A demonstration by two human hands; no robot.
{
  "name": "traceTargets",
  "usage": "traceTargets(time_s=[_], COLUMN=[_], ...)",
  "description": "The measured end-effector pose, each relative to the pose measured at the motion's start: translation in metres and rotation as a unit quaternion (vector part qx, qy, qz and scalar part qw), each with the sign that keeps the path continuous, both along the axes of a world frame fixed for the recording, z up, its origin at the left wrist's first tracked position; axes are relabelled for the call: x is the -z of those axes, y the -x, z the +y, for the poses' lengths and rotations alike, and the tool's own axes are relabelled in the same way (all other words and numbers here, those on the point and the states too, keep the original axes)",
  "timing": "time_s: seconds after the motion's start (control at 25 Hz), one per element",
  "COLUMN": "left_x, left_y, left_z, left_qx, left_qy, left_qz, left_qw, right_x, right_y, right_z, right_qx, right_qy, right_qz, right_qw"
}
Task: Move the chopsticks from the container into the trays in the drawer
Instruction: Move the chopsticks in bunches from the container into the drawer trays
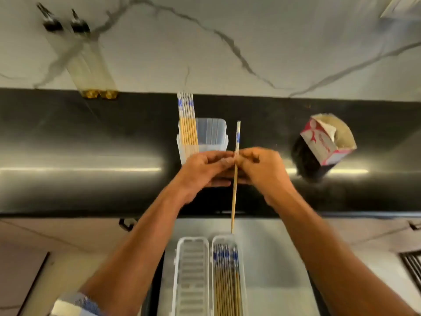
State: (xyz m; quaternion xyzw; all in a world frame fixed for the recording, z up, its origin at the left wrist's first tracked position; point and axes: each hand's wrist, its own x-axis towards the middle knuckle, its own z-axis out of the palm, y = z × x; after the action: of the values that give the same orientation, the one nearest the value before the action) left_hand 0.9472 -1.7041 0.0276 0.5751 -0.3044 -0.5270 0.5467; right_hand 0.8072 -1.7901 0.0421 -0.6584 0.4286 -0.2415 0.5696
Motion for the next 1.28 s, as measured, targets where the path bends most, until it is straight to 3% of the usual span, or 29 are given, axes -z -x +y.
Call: traceTargets(time_s=[0.24,0.4,0.64,0.8,1.0,1.28], left_x=[0.125,0.169,0.205,0.230,0.247,0.263], left_y=[0.079,0.102,0.130,0.131,0.137,0.143], left_z=[0.055,0.065,0.074,0.069,0.045,0.035], left_qx=[-0.029,-0.060,-0.083,-0.094,-0.008,0.028], left_qy=[-0.174,-0.257,-0.315,-0.336,-0.357,-0.425], left_qz=[0.012,0.040,0.071,0.001,-0.208,-0.288], left_qw=[0.984,0.964,0.943,0.937,0.911,0.858], right_x=[0.136,0.174,0.216,0.224,0.234,0.246], right_y=[0.060,0.081,0.097,0.094,0.085,0.074], right_z=[0.083,0.115,0.156,0.162,0.161,0.161], right_qx=[-0.025,-0.025,-0.065,-0.111,-0.126,-0.150], right_qy=[-0.029,-0.047,-0.054,-0.053,-0.026,-0.047], right_qz=[0.184,0.281,0.444,0.496,0.516,0.520], right_qw=[0.982,0.958,0.892,0.860,0.847,0.839])
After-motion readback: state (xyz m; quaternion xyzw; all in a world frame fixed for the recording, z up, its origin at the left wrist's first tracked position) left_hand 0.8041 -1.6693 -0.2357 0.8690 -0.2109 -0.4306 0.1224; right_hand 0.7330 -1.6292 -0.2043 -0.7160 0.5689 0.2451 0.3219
